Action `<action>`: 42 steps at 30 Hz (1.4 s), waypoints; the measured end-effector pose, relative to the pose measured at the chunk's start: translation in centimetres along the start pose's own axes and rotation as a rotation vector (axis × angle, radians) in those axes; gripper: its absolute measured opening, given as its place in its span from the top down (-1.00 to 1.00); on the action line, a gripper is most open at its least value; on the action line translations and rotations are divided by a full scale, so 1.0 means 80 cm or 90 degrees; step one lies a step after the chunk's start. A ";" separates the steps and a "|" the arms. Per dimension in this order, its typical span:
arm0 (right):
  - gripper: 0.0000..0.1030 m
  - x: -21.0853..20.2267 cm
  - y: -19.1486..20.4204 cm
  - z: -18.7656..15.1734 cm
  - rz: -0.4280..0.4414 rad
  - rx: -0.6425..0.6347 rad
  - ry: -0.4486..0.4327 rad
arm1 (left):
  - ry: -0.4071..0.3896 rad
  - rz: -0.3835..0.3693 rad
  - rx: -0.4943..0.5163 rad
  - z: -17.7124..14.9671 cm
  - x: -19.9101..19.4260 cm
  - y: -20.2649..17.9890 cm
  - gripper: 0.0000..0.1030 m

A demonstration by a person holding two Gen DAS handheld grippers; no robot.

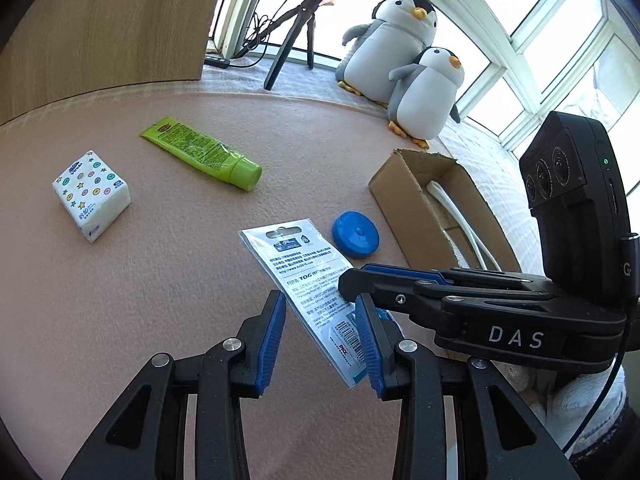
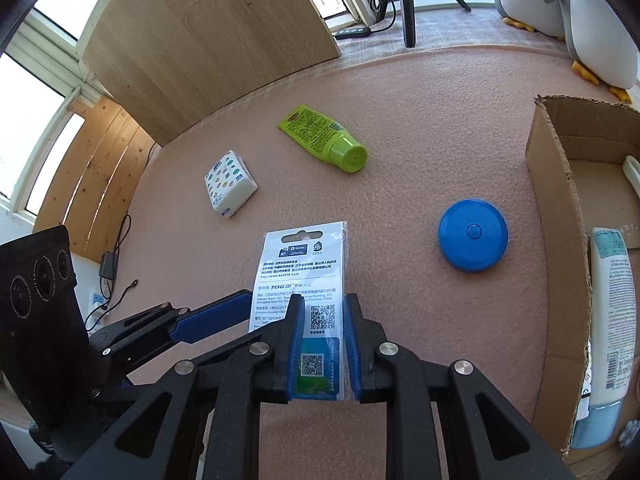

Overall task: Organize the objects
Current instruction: 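Carry the card package into the box with the right gripper and release it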

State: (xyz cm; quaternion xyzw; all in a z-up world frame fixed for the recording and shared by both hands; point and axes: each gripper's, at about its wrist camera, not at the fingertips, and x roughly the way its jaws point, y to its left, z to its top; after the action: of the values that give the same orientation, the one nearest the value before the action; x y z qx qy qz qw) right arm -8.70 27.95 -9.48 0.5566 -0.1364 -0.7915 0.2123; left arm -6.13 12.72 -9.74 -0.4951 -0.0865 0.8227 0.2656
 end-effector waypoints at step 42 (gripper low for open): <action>0.26 -0.180 -0.207 -0.041 -0.040 0.198 -0.165 | 0.050 -0.110 0.117 0.041 0.106 -0.201 -0.37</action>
State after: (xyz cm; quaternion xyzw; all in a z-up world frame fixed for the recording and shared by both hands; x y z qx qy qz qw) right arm -4.48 49.49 -6.29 0.4801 -0.2658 -0.8322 0.0800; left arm -6.42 31.11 -8.15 -0.4913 -0.0426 0.7810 0.3833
